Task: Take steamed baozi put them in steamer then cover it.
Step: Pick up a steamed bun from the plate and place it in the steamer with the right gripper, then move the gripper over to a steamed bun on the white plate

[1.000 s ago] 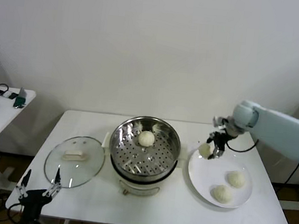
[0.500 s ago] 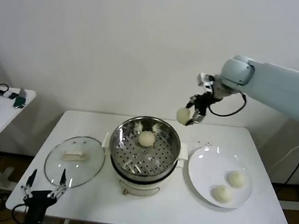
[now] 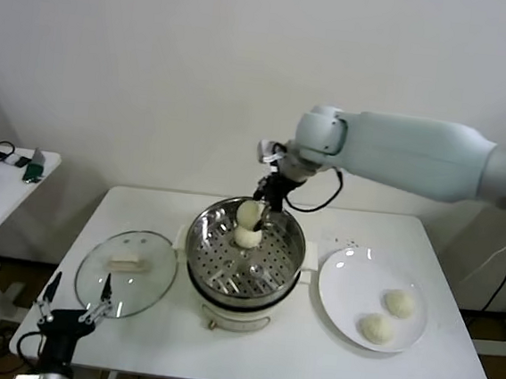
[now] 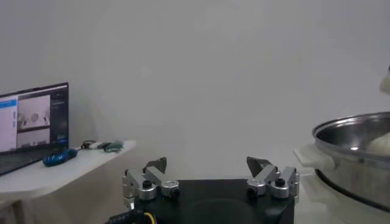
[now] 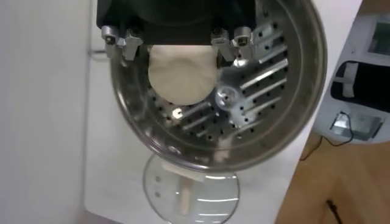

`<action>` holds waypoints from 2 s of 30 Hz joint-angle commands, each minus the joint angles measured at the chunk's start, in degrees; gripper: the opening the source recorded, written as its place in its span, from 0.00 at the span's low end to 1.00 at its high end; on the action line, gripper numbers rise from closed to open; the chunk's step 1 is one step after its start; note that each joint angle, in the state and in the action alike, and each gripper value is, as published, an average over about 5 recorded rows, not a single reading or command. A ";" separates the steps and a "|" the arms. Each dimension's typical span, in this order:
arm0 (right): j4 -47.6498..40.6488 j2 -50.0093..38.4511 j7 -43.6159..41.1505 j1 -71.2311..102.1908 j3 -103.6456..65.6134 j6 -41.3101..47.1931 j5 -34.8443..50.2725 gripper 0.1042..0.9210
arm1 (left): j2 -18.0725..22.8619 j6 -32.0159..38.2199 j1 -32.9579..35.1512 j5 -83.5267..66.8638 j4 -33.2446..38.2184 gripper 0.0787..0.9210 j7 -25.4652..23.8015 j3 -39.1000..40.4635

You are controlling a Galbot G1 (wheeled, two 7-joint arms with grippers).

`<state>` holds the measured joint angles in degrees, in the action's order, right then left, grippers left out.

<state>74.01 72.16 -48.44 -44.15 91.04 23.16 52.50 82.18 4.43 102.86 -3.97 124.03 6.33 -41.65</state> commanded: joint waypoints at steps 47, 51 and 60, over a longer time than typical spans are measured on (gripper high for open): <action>15.16 -31.49 -14.22 -9.82 5.32 -10.75 -18.63 0.88 | -0.12 -2.07 -3.04 0.15 -0.24 0.88 0.22 0.12; 16.60 -38.51 -14.50 -4.04 3.24 -11.51 -26.42 0.88 | 0.00 -1.88 -2.21 0.14 0.03 0.88 0.21 0.07; 12.41 -45.52 -14.28 18.16 -9.35 -11.69 -39.58 0.88 | 0.56 -2.02 -1.89 0.54 -0.23 0.88 0.24 -0.03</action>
<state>85.93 38.74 -61.61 -42.11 90.22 12.65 27.18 82.55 2.53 100.58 -3.66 123.78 6.58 -41.70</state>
